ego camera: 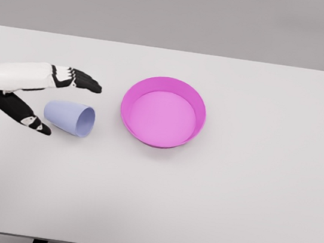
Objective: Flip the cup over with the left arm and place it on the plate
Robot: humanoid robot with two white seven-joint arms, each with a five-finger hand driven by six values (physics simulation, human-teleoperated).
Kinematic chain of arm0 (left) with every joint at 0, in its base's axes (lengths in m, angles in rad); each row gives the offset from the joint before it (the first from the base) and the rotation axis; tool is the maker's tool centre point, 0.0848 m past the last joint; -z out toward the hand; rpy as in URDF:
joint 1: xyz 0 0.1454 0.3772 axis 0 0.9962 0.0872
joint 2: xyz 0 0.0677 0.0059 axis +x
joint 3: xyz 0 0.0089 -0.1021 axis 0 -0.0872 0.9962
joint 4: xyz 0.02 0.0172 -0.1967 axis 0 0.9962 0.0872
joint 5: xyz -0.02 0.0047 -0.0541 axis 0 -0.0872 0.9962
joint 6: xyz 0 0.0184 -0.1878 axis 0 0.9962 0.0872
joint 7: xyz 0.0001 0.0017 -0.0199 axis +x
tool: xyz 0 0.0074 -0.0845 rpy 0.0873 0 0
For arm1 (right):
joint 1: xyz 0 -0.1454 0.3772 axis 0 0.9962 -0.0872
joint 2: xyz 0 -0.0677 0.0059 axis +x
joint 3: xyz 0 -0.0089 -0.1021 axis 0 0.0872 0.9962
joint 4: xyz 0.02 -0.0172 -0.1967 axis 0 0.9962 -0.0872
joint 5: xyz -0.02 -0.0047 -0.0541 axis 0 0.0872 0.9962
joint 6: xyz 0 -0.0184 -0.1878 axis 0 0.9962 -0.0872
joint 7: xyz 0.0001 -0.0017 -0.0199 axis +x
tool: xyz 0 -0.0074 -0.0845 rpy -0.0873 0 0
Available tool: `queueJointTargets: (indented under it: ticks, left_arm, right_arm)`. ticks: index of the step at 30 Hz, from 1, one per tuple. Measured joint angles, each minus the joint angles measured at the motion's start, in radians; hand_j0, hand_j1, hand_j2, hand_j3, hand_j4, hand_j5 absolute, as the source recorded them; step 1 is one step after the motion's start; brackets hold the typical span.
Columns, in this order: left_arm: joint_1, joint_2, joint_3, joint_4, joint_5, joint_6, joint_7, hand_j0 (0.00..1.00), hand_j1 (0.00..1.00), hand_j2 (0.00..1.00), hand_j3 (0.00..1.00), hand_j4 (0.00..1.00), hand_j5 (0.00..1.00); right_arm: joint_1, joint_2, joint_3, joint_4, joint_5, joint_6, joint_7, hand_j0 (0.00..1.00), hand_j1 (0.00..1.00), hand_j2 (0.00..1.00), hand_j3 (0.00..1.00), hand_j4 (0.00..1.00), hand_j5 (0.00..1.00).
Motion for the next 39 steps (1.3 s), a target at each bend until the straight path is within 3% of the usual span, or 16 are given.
queueJointTargets:
  ticks: [15,18,25,32,39]
  left_arm:
    - [0.011,-0.058,-0.02,0.0,-0.003,0.114,0.0,1.0,1.0,1.0,1.0,1.0,1.0]
    - [0.06,-0.062,-0.021,0.0,-0.004,0.143,0.083,1.0,1.0,1.0,1.0,1.0,1.0]
    - [0.058,0.004,-0.042,-0.001,0.076,0.371,0.159,1.0,1.0,1.0,1.0,1.0,1.0]
    - [0.043,-0.031,-0.116,0.0,-0.012,0.5,0.172,1.0,1.0,1.0,1.0,1.0,1.0]
    - [0.017,-0.102,-0.141,0.03,-0.109,0.525,0.172,1.0,1.0,1.0,1.0,1.0,1.0]
  right_arm:
    - [0.0,0.0,-0.006,0.005,0.0,0.0,0.0,1.0,1.0,1.0,1.0,1.0,1.0]
    - [0.0,0.0,-0.007,0.005,0.0,0.0,0.0,1.0,1.0,1.0,1.0,1.0,1.0]
    - [0.0,0.0,-0.006,0.005,0.0,0.0,0.0,1.0,1.0,1.0,1.0,1.0,1.0]
    - [0.0,0.0,-0.006,0.005,0.0,0.0,0.0,1.0,1.0,1.0,1.0,1.0,1.0]
    - [0.0,0.0,-0.006,0.005,0.0,0.0,0.0,1.0,1.0,1.0,1.0,1.0,1.0]
